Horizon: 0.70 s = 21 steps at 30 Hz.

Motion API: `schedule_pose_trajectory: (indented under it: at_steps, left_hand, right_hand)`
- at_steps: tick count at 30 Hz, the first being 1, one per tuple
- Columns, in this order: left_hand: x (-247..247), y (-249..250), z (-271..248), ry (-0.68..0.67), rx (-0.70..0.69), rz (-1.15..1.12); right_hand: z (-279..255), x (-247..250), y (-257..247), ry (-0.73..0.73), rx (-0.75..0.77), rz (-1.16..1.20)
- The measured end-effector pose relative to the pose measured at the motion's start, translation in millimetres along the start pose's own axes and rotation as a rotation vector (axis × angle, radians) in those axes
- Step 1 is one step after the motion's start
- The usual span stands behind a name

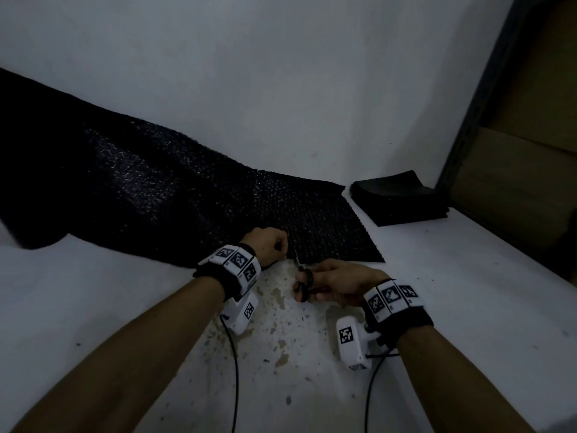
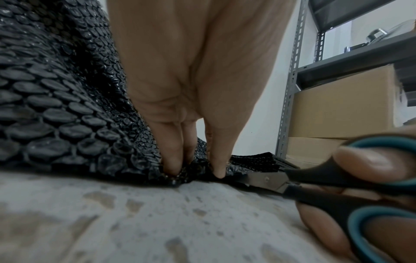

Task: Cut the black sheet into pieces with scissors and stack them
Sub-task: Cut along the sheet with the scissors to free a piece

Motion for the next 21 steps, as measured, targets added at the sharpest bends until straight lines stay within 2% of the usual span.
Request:
schedule_pose_trajectory:
  at_steps: [21]
  left_hand:
    - [-2.0,-5.9,-0.5,0.015,-0.044,-0.054]
  right_hand:
    - [12.5,3.3,-15.2,0.051,-0.076,-0.105]
Point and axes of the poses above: each hand's wrist, its own z-axis towards the middle knuckle, its own x-axis out of the back of the hand, y = z × x, the point moved 8 cm from there along z, towards the middle knuckle, and after that the axes turned 13 degrees about -y, right-handed, at the moved point
